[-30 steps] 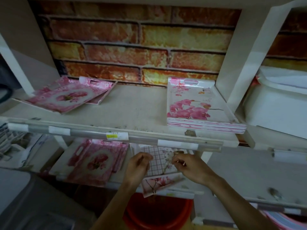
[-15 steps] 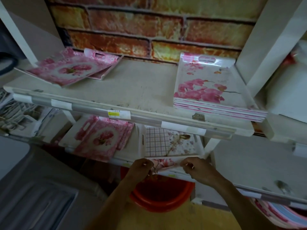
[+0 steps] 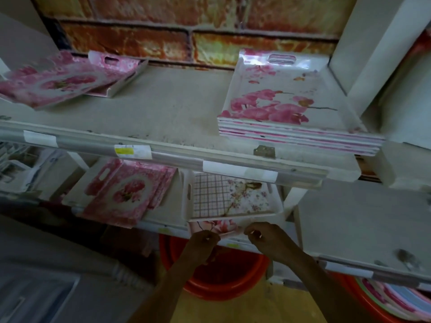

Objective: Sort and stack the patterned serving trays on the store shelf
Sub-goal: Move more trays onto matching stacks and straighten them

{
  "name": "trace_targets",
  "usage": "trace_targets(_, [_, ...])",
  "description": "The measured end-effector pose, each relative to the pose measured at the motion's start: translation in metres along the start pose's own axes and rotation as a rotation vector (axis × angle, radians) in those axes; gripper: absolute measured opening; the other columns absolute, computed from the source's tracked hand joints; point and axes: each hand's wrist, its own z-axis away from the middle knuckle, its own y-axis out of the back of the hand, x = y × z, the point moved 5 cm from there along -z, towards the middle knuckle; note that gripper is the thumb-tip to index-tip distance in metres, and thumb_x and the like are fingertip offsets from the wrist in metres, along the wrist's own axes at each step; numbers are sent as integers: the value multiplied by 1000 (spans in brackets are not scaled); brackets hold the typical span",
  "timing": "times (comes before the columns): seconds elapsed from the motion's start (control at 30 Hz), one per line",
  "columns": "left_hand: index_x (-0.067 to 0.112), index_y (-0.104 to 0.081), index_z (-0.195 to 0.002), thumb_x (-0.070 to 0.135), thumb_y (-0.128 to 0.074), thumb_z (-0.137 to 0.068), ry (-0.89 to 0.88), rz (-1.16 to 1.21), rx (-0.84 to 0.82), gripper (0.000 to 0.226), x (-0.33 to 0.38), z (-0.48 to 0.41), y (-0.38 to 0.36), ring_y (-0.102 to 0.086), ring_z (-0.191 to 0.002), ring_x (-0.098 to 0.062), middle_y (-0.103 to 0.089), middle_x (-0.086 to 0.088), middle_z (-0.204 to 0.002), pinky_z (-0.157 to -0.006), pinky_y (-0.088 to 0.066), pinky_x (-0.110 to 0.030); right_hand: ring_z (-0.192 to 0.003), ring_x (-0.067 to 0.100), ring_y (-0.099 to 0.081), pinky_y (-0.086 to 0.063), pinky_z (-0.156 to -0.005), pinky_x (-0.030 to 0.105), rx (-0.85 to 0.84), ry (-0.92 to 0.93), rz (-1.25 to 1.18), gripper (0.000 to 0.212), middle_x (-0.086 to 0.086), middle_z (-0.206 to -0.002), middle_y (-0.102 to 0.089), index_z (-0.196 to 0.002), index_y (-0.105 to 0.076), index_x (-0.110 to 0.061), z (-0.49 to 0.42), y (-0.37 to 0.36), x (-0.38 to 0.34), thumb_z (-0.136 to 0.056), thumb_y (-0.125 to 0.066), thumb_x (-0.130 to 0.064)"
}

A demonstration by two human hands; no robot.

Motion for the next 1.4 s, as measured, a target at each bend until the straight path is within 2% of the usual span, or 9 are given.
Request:
trace_targets(0.27, [21, -62, -99, 17, -54, -97, -51, 133, 48, 9, -37, -84, -15, -56, -41, -8, -65, -6, -68, -42, -43, -21, -93, 2, -62, -52, -88, 30, 89, 55, 14, 20, -15, -105, -70, -97, -70, -31, -71, -47, 43, -95, -52, -23])
trace_targets(0.47, [33, -58, -113, 31, -58, -94, -117, 198, 92, 18, -51, -152, -24, -64, -59, -14, -69, -3, -76, -53, -52, -24, -106, 6, -61, -49, -92, 23, 227, 96, 74, 25, -11, -119, -67, -110, -69, -26, -142, -70, 77, -96, -50, -20])
trace_targets(0.6, [20, -62, -110, 30, -55, -94, -133, 259, 46, 20, -61, -198, -41, -61, -60, -23, -68, -10, -73, -60, -44, -33, -103, 11, -63, -51, -85, 27, 329, 150, 146, 23, -10, -112, -70, -102, -69, -28, -183, -81, 94, -96, -48, -22])
trace_targets(0.7, [10, -63, -106, 26, -49, -95, -58, 310, 15, 24, -68, -213, -51, -57, -55, -20, -70, -13, -77, -51, -37, -26, -95, 14, -64, -49, -78, 26, 391, 206, 188, 22, -5, -103, -72, -97, -70, -26, -199, -87, 98, -95, -49, -21])
trace_targets(0.93, [12, -63, -111, 27, -57, -92, -156, 315, -86, 25, -80, -212, -39, -68, -72, -22, -75, -18, -95, -51, -50, -22, -101, 13, -63, -52, -87, 31, 447, 313, 262, 23, -7, -112, -71, -105, -71, -25, -220, -102, 117, -92, -53, -24])
trace_targets(1.03, [11, -64, -107, 23, -56, -94, -308, 226, 52, 20, -78, -205, -24, -64, -65, -24, -75, -19, -88, -47, -45, -22, -88, 12, -64, -54, -79, 36, 458, 363, 264, 16, -6, -96, -71, -95, -72, -24, -222, -110, 119, -91, -56, -27])
trace_targets(1.13, [17, -70, -96, 23, -55, -93, -496, 34, 338, 16, -72, -204, 0, -63, -62, -14, -76, -4, -80, -50, -45, -20, -85, 6, -58, -50, -76, 29, 450, 399, 234, 17, -10, -92, -63, -95, -71, -30, -218, -113, 119, -86, -65, -43])
trace_targets(1.27, [27, -72, -91, 33, -48, -91, -556, -394, 694, 25, -64, -224, 30, -63, -97, -23, -71, 2, -100, -83, -47, -29, -87, 4, -53, -43, -72, 22, 438, 392, 293, 30, -12, -94, -54, -101, -70, -33, -209, -114, 116, -79, -70, -54])
trace_targets(1.4, [30, -63, -117, 42, -54, -88, -390, -633, 744, 32, -64, -250, 48, -39, -124, -35, -52, -14, -129, -101, -34, -37, -94, 8, -53, -47, -81, 26, 421, 348, 337, 41, -10, -101, -54, -109, -69, -34, -205, -112, 117, -73, -76, -53])
